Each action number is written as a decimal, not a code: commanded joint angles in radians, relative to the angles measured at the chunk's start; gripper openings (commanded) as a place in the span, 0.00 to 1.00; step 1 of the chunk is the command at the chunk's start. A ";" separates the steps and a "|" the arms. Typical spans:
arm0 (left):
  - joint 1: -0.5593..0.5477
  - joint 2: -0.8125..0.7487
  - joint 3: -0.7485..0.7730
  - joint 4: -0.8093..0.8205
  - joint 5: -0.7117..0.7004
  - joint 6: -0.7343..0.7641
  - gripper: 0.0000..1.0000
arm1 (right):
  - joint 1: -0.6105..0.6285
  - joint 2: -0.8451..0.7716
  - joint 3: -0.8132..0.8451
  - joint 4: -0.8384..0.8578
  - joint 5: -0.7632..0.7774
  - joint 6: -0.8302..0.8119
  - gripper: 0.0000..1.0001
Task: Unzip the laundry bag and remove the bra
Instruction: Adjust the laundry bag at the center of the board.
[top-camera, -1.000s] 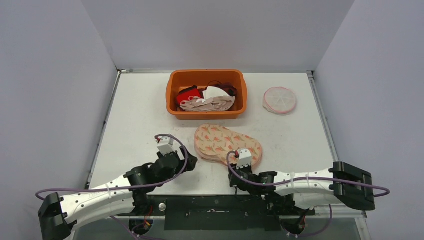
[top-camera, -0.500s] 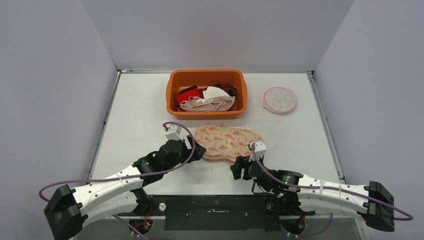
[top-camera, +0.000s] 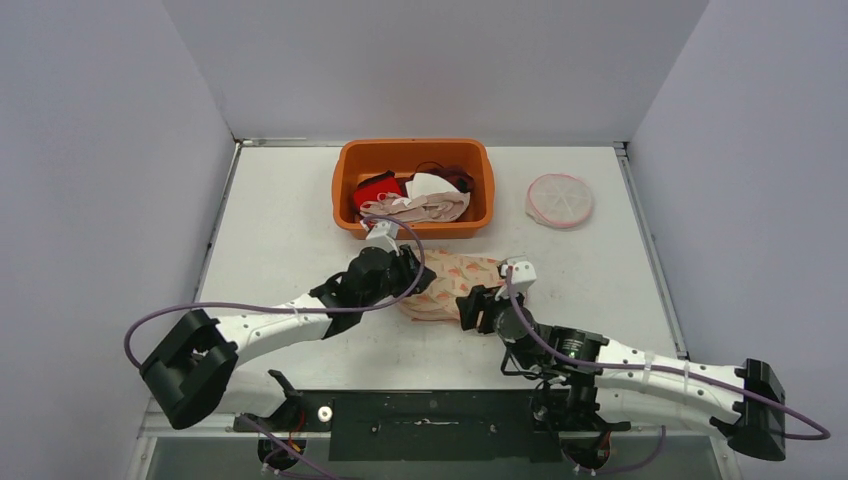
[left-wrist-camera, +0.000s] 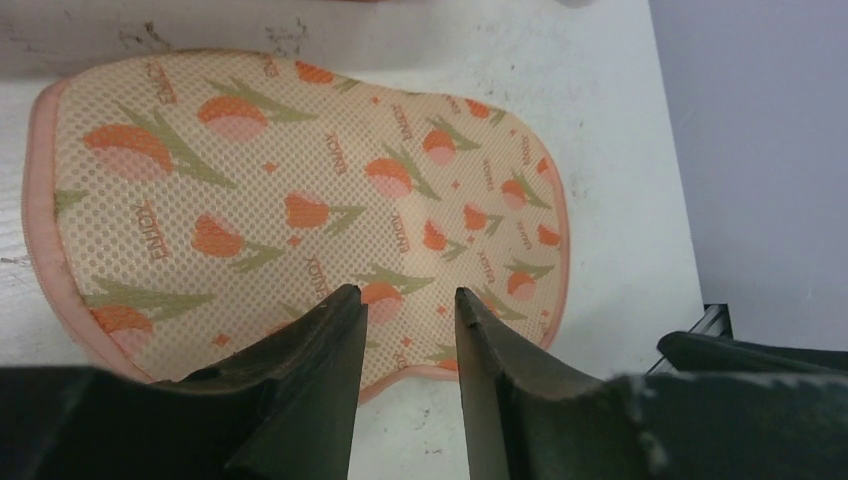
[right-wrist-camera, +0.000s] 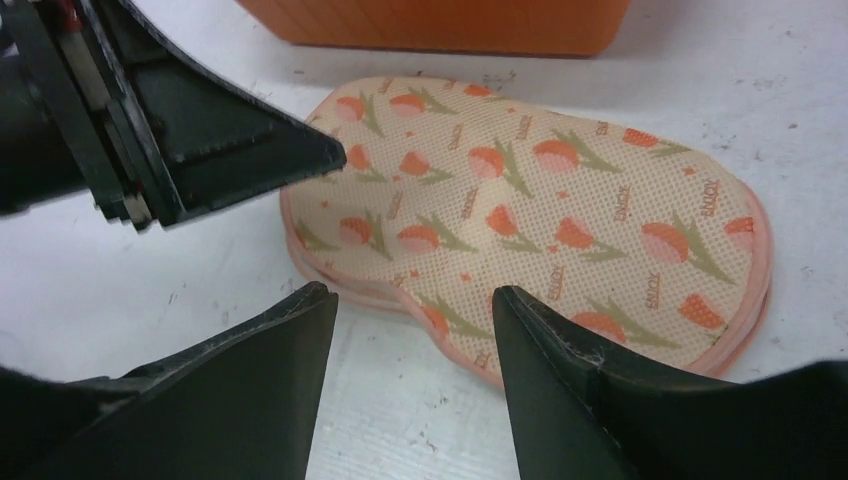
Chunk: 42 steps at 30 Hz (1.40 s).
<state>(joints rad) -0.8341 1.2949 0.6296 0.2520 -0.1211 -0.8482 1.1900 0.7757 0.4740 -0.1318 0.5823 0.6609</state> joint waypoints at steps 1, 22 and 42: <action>0.009 0.061 0.028 0.130 0.054 0.040 0.32 | -0.062 0.119 0.097 0.023 0.055 -0.029 0.51; -0.008 0.250 -0.181 0.303 0.112 -0.064 0.03 | -0.133 0.412 -0.045 0.286 -0.419 -0.113 0.37; -0.032 0.153 -0.282 0.307 0.089 -0.055 0.00 | -0.091 0.255 -0.088 0.240 -0.349 -0.102 0.47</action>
<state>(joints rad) -0.8608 1.5047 0.3656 0.5709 -0.0280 -0.9138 1.0821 1.1606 0.3496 0.1276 0.1825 0.5907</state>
